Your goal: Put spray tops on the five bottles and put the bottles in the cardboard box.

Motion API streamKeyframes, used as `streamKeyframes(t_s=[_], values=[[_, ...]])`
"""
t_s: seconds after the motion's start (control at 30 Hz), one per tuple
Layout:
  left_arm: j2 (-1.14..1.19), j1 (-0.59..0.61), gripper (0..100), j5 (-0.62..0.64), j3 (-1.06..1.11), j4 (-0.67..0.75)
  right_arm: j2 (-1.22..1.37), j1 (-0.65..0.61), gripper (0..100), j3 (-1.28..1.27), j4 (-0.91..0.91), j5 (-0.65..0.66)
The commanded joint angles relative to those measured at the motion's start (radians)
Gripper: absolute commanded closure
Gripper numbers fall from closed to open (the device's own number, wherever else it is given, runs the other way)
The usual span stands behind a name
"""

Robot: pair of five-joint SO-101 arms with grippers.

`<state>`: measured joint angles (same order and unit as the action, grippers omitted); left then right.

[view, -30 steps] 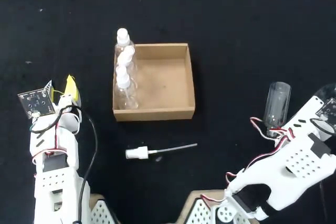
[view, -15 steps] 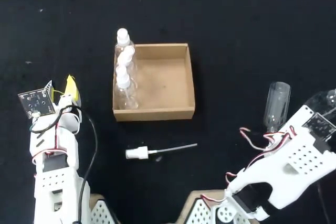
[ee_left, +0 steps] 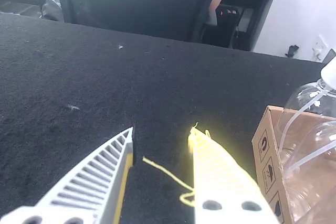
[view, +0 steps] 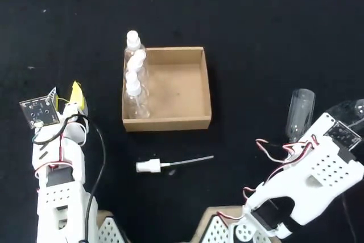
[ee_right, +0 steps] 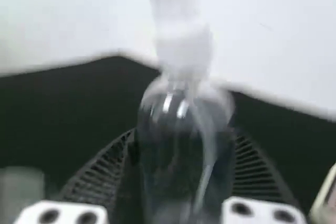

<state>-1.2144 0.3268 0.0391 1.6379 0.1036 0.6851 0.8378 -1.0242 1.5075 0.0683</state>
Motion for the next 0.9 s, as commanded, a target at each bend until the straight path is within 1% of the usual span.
streamKeyframes(t_s=[0.0, 0.17, 0.4, 0.47, 0.7, 0.87], values=[[-0.009, 0.002, 90, 0.003, -0.015, 0.023, 0.002, -0.025, 71.5, -0.015, 0.009, 0.0], [-0.009, 0.002, 90, 0.003, -0.016, 0.023, -0.021, -0.023, 73.5, -0.027, 0.071, -0.006], [-0.009, 0.002, 90, 0.003, -0.016, 0.023, -0.153, -0.025, 73.5, -0.09, 0.068, -0.008], [-0.009, 0.002, 90, 0.003, -0.016, 0.023, -0.191, -0.023, 73.4, -0.093, 0.018, -0.008], [-0.009, 0.002, 90, 0.003, -0.016, 0.023, -0.351, -0.017, 73.4, -0.064, -0.261, -0.009], [-0.009, 0.002, 90, 0.003, -0.016, 0.023, -0.433, -0.023, 73.4, -0.064, -0.338, -0.009]])
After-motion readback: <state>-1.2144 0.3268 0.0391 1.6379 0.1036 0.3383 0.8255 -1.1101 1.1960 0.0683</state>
